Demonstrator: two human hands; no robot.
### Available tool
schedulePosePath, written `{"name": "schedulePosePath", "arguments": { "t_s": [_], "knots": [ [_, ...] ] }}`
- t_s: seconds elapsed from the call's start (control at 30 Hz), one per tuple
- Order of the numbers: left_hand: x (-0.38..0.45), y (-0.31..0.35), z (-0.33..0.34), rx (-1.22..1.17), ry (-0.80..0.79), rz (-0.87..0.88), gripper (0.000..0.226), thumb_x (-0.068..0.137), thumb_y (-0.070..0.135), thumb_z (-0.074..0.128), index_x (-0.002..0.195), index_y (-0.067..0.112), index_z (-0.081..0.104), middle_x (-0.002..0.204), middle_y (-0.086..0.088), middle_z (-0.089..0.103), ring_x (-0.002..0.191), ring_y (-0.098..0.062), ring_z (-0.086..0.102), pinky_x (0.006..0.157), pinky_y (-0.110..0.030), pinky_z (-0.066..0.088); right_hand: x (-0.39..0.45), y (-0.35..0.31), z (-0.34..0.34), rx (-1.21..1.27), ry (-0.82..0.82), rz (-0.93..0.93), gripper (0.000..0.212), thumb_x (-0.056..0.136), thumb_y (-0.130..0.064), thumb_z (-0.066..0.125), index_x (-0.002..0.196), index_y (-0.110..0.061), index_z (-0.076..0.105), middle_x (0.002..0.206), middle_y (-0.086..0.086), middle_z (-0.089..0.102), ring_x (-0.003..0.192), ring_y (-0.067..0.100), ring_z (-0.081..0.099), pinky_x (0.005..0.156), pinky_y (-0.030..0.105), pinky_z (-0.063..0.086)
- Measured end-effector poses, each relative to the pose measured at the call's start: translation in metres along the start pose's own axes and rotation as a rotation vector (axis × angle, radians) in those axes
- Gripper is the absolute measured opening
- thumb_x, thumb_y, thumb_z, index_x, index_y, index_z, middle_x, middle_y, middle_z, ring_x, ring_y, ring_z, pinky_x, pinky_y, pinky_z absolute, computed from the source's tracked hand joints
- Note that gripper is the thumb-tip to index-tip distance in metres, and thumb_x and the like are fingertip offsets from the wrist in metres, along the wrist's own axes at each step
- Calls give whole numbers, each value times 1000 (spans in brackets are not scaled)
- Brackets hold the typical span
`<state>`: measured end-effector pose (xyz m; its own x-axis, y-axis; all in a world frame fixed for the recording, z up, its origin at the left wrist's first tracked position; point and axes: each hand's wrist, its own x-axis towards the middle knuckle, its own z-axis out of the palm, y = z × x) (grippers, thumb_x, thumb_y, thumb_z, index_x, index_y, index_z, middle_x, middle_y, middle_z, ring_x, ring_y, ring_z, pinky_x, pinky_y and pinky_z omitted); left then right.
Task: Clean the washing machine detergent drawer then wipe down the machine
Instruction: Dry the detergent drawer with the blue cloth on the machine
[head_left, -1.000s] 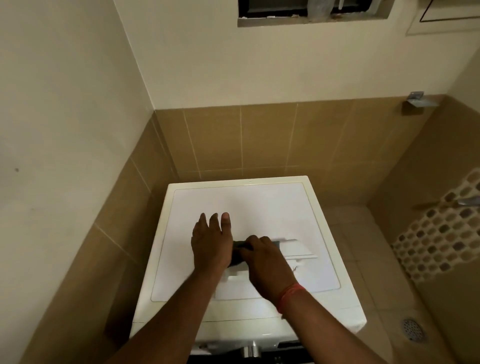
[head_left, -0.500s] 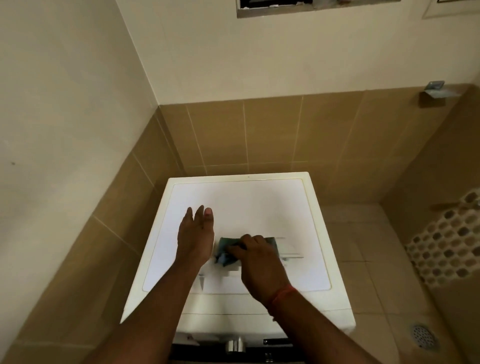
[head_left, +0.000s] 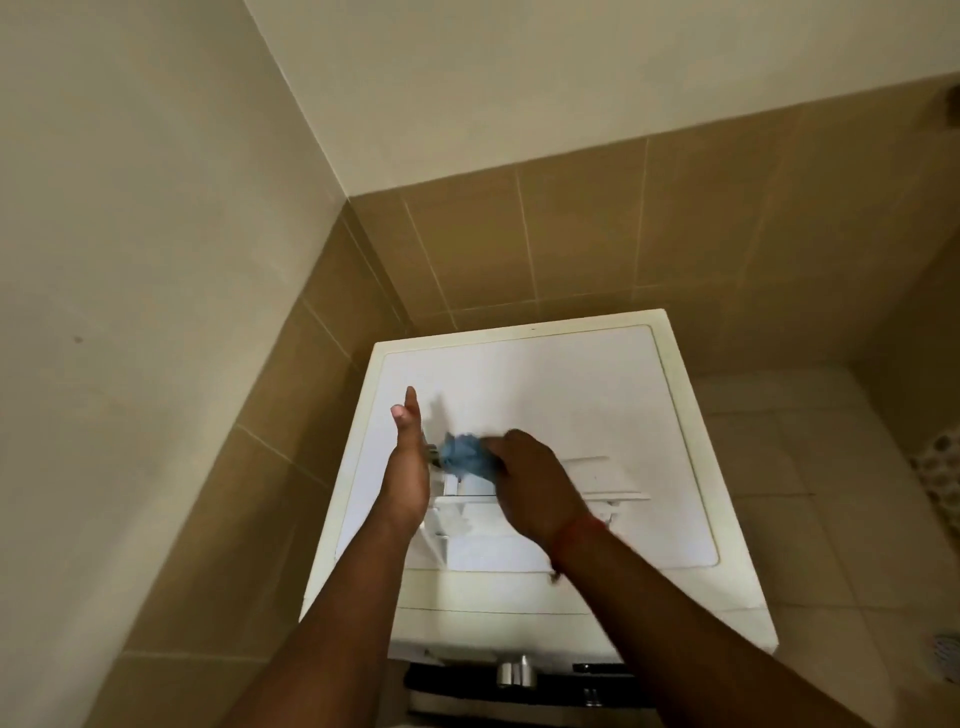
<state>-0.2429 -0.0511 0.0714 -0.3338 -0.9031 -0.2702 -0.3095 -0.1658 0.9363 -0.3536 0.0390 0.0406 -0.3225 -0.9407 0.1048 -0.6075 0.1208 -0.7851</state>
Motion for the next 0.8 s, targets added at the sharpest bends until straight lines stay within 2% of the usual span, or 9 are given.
{"name": "schedulePosePath", "arguments": {
  "t_s": [0.13,0.2,0.27,0.37,0.47,0.53,0.6,0.7,0.8],
  "knots": [
    [2,-3,2,-160,-26,-15,57,100,54,5,154,39,16,162,6,18,149,-22,20,117,-42,20,40,-41,13,313,3,328,27,95,-7,43,109,-2,66,110,16,68,101,31,63,87,31,48],
    [4,-8,1,-288,-26,-23,57,100,56,10,152,39,22,160,5,26,147,-22,26,118,-40,23,36,-55,21,382,-59,308,29,97,-12,44,113,-8,67,110,12,70,99,28,65,91,34,52],
    [6,-7,0,-306,-11,-15,57,99,57,12,152,40,24,159,5,27,146,-22,28,119,-41,24,25,-57,26,396,-107,257,26,97,-14,45,108,-10,67,103,7,71,93,23,65,86,32,53],
    [4,-4,3,-246,-16,-20,65,91,67,8,152,46,14,163,7,15,149,-23,18,118,-49,17,14,-48,23,320,-166,206,21,94,-6,42,96,-7,62,90,5,66,82,21,59,71,26,45],
    [4,-12,6,-129,26,32,80,76,87,12,149,55,10,164,12,7,151,-21,9,121,-55,9,10,-42,19,310,-198,217,18,95,-9,45,91,-13,62,87,0,67,78,15,59,66,20,42],
    [10,-12,8,-68,90,77,77,81,82,11,151,49,7,164,14,1,151,-16,1,122,-54,4,7,-44,21,333,-194,271,19,94,-9,46,87,-16,62,84,-1,67,74,12,58,65,20,43],
    [18,-7,8,17,128,76,72,84,73,7,150,45,3,164,10,-3,151,-16,-5,122,-52,-3,2,-47,25,322,-130,336,19,92,-7,47,88,-15,63,83,-1,66,73,12,58,65,19,43],
    [23,-5,7,282,81,130,59,98,57,6,153,37,2,164,4,-5,151,-18,-8,120,-51,-8,-10,-55,41,348,101,441,18,89,-3,47,84,-14,61,75,-2,62,66,10,53,56,14,38],
    [25,-8,6,405,63,165,72,91,62,1,156,31,1,164,0,-5,151,-22,-7,119,-52,-5,-20,-63,51,367,330,472,18,90,-5,51,83,-17,62,75,-2,65,69,14,59,62,28,50]
  ]
}}
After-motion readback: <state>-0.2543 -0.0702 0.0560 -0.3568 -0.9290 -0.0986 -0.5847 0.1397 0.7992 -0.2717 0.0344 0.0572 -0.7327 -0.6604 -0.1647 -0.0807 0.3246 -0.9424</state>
